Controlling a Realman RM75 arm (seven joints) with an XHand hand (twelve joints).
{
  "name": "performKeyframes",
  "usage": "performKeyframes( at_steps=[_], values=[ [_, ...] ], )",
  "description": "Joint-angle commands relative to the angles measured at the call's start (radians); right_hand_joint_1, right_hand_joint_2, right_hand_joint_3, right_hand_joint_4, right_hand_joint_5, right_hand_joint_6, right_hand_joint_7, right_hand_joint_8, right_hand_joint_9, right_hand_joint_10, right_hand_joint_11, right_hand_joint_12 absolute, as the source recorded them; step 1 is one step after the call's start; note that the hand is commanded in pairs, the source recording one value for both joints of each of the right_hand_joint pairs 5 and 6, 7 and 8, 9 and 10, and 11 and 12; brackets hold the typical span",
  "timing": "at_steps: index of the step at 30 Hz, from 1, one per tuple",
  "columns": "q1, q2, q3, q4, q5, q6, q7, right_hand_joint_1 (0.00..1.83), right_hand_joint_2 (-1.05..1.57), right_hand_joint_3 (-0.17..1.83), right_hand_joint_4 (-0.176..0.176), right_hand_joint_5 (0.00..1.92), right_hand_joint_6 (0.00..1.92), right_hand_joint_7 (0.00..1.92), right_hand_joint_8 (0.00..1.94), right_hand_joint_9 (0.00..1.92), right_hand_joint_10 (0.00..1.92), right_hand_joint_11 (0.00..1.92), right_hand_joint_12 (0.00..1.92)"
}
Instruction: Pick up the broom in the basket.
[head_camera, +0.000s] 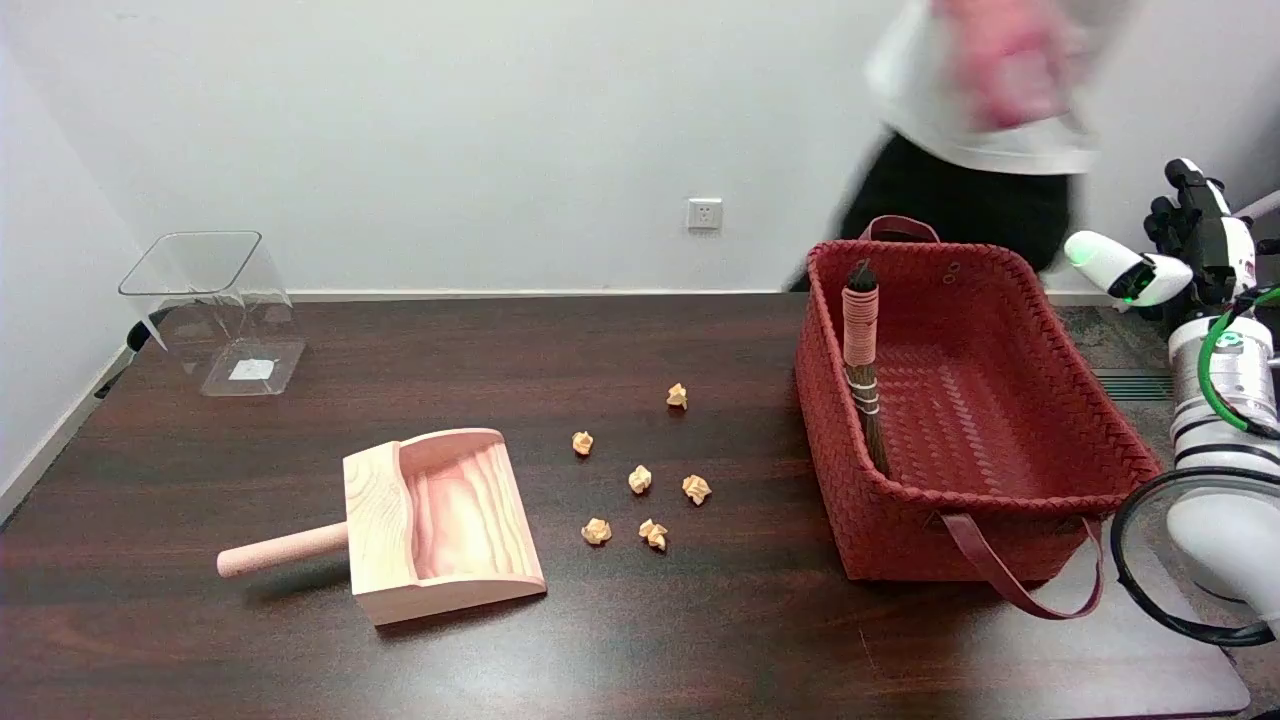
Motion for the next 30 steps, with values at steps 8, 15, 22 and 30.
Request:
performKeyframes(
  at_steps=[8,15,22,30],
  values=[
    [0.02,0.008,-0.078,0.078,-0.052,0.078,0.104,1.05,-0.6,1.18,0.0,0.13,0.13,0.01,0.01,0.13,0.13,0.13,0.13],
    [0.024,0.009,-0.092,0.104,-0.054,0.089,0.105,1.05,-0.6,1.19,0.0,0.12,0.12,0.01,0.01,0.12,0.12,0.12,0.12],
    [0.011,0.005,-0.115,0.065,-0.055,0.102,0.107,1.05,-0.61,1.19,0.0,0.12,0.12,0.01,0.01,0.12,0.12,0.12,0.12],
    [-0.008,0.0,-0.12,-0.017,-0.086,0.075,0.097,1.06,-0.61,1.16,0.0,0.12,0.12,0.02,0.02,0.12,0.12,0.12,0.12]
  ],
)
